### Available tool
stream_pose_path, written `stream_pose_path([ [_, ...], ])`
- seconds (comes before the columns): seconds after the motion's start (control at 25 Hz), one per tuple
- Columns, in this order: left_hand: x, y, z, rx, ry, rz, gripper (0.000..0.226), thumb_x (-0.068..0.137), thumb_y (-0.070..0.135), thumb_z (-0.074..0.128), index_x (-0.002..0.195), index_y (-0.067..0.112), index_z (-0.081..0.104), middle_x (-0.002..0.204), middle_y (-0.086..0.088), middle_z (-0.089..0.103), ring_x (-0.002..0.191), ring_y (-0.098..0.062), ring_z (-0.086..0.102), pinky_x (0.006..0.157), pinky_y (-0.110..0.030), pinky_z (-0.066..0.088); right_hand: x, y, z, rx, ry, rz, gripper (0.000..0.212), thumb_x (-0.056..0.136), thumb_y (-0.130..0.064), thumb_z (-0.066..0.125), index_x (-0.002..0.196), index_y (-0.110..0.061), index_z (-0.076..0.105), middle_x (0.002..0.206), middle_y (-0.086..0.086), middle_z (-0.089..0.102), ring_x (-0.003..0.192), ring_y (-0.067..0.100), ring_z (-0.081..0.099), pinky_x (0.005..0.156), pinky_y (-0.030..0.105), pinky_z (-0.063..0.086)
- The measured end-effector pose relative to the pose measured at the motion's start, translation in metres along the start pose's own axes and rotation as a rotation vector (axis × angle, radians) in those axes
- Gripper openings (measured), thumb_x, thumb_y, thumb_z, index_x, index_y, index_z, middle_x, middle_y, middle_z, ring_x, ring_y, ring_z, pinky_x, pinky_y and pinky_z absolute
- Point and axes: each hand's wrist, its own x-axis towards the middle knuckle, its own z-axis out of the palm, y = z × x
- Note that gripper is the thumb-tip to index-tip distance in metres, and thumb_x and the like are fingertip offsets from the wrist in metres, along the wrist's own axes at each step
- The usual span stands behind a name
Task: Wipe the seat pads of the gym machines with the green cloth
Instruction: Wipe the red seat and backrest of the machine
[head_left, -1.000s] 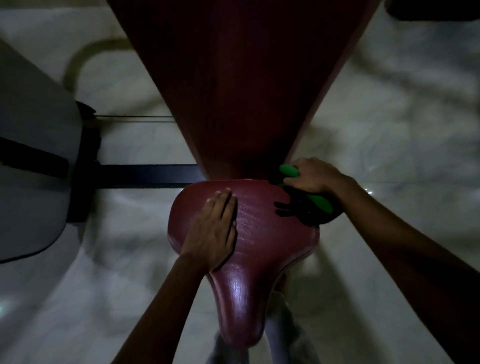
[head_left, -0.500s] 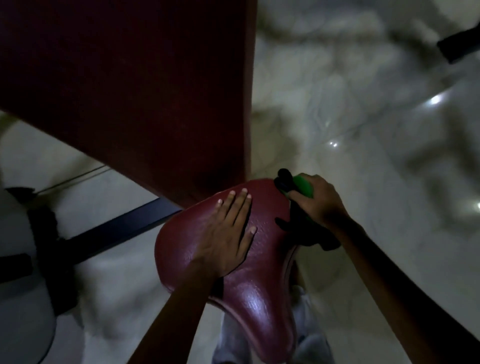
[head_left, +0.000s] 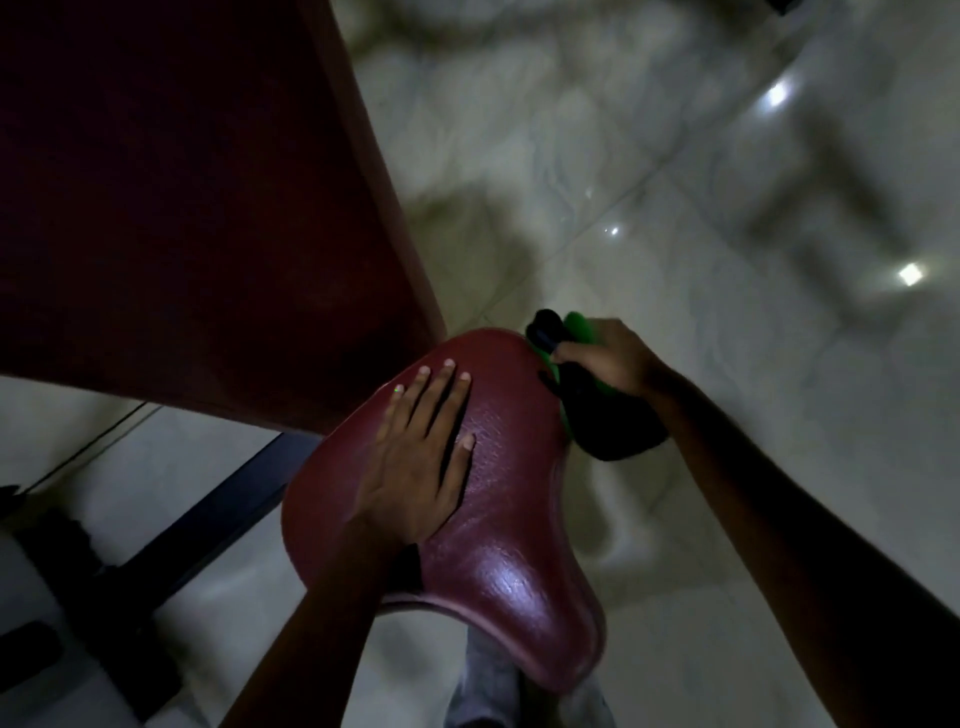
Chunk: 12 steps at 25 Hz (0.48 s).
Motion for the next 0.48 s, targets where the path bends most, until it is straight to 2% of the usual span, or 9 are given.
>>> stream_pose_path([
  [0.08,0.000,0.002,0.000,-0.004,-0.003,0.006,0.057,0.098,0.037,0.026,0.149,0.013,0.028,0.157,-0.005,0.023,0.145,-0.022,0.017,0.118,-0.041,0.010,0.008,-0.016,-0.001,-0.027,-0.009,0.018,0.021,0.082,-0.022,0.065,0.064,-0.023,0.054,0.069,-0.002,0.056,0.065,0.013,0.054,0.058,0.025,0.037],
  [0.16,-0.001,0.003,-0.001,-0.011,0.002,0.005,0.057,0.098,0.037,0.026,0.149,0.013,0.028,0.157,-0.004,0.022,0.146,-0.021,0.016,0.118,-0.041,0.010,0.003,-0.011,0.003,0.049,0.063,0.013,0.021,0.083,-0.023,0.065,0.065,-0.025,0.054,0.070,-0.003,0.056,0.065,0.012,0.054,0.056,0.024,0.037],
  [0.28,0.000,0.004,-0.002,-0.022,0.006,-0.004,0.057,0.097,0.039,0.026,0.149,0.013,0.029,0.157,-0.004,0.023,0.146,-0.019,0.014,0.118,-0.044,0.012,-0.044,0.028,0.023,0.143,0.268,-0.071,0.027,0.085,-0.020,0.064,0.063,-0.019,0.048,0.065,-0.002,0.050,0.064,0.015,0.051,0.060,0.027,0.034],
  [0.36,-0.001,0.005,-0.002,-0.025,0.016,-0.003,0.058,0.097,0.039,0.027,0.148,0.013,0.030,0.156,-0.004,0.024,0.145,-0.019,0.014,0.118,-0.042,0.012,-0.075,0.043,0.044,0.133,0.432,-0.113,0.020,0.084,-0.019,0.065,0.070,-0.011,0.052,0.067,-0.001,0.047,0.071,0.021,0.050,0.065,0.026,0.033],
  [0.44,-0.001,0.005,-0.001,-0.015,0.011,-0.004,0.058,0.097,0.039,0.026,0.148,0.013,0.030,0.157,-0.004,0.023,0.146,-0.019,0.013,0.119,-0.037,0.007,-0.074,0.041,0.051,0.185,0.551,-0.045,0.013,0.084,-0.016,0.066,0.079,-0.008,0.058,0.073,0.001,0.049,0.076,0.019,0.049,0.065,0.024,0.033],
  [0.48,-0.001,0.005,-0.001,-0.011,0.006,-0.003,0.058,0.097,0.038,0.025,0.149,0.013,0.029,0.157,-0.004,0.022,0.146,-0.019,0.013,0.119,-0.035,0.005,-0.064,0.038,0.048,0.249,0.549,0.014,0.012,0.085,-0.016,0.065,0.078,-0.012,0.056,0.073,0.002,0.051,0.074,0.019,0.051,0.062,0.023,0.034],
])
